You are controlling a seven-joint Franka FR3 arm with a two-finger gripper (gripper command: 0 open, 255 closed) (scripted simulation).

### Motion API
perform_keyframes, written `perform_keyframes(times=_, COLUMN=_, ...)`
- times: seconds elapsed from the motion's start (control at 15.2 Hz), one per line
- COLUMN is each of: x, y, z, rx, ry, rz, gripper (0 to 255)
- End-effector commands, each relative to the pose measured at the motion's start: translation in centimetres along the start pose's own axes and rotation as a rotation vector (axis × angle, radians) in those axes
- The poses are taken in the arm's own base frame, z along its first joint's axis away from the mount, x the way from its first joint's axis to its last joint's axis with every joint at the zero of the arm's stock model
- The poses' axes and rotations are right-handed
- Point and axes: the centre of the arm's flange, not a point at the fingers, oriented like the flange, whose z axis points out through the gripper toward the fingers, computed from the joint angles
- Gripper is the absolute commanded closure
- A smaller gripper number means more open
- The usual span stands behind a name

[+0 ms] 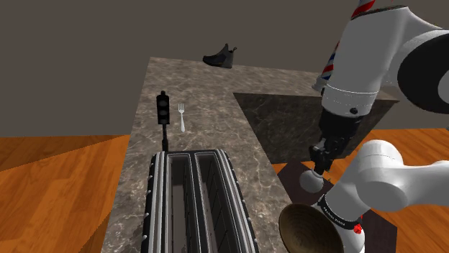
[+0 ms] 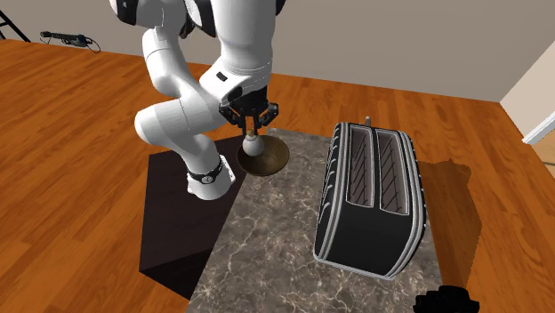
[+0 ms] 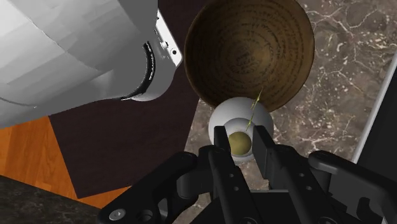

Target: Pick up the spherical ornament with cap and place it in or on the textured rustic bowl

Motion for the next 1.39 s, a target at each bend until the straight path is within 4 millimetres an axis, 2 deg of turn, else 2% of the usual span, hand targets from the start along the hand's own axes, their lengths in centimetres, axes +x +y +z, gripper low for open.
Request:
perform_keyframes(times=0.0, x=-2.9, y=-0.7, z=-0.1, rx=-0.001, ry=-0.001, rz=0.000, gripper=255)
perform_keyframes(times=0.2, x=-6.7, y=-1.5, z=-0.4, rx=-0.001, ry=-0.001, rz=0.000, gripper=255)
perform_keyframes(times=0.26, x=-8.7, y=-1.9, z=-0.6, rx=-0.001, ry=-0.001, rz=0.000, gripper=255)
perform_keyframes(times=1.32, x=-6.9, y=-2.6, z=7.6, rx=-0.001, ry=-0.001, rz=0.000, gripper=255)
